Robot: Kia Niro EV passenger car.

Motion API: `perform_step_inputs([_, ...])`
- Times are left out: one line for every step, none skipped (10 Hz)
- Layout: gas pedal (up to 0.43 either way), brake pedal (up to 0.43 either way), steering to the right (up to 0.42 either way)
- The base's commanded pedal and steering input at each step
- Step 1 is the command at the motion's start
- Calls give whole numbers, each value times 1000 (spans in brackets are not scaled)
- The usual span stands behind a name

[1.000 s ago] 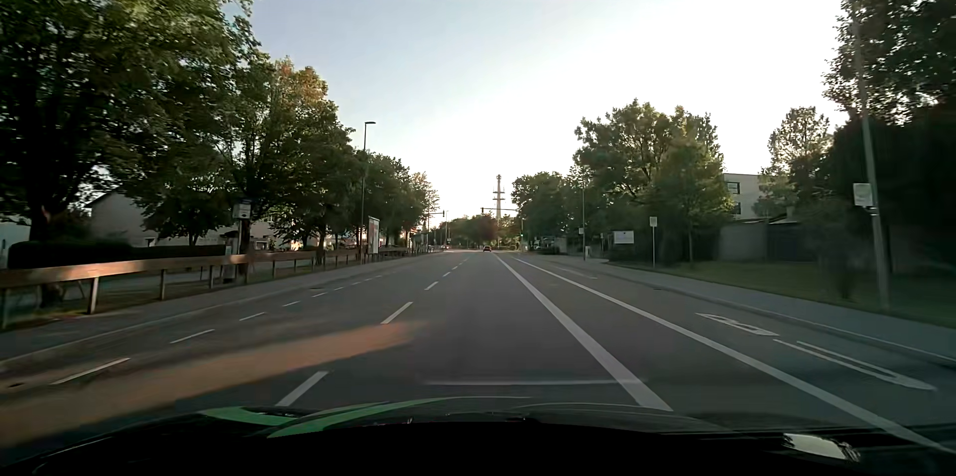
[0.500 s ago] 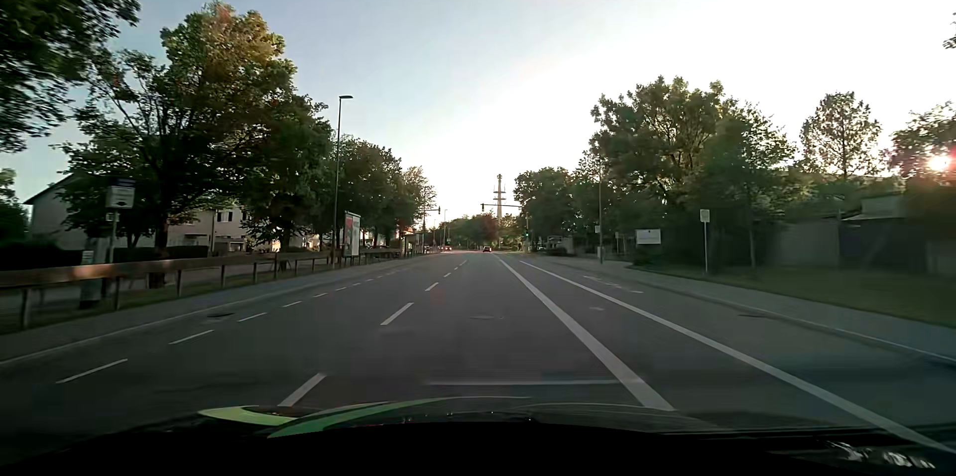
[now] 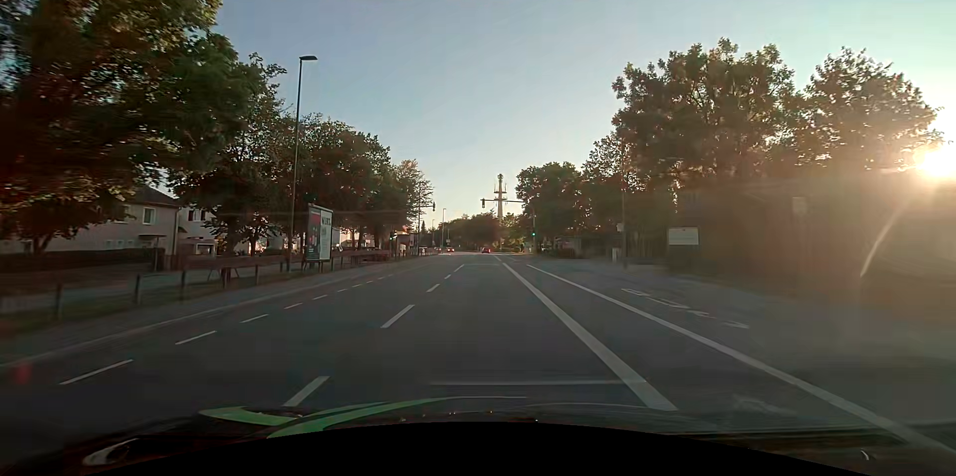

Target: Follow the waypoints while adhering to traffic rules and regulations

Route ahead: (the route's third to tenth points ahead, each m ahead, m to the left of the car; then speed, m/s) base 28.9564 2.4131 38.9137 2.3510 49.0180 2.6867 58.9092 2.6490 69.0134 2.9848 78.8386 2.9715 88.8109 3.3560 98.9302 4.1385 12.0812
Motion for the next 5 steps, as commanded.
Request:
perform_step_inputs([110, 0, 0])
perform_step_inputs([110, 0, -1])
perform_step_inputs([110, 0, 0])
perform_step_inputs([110, 0, -1])
perform_step_inputs([110, 0, -1])
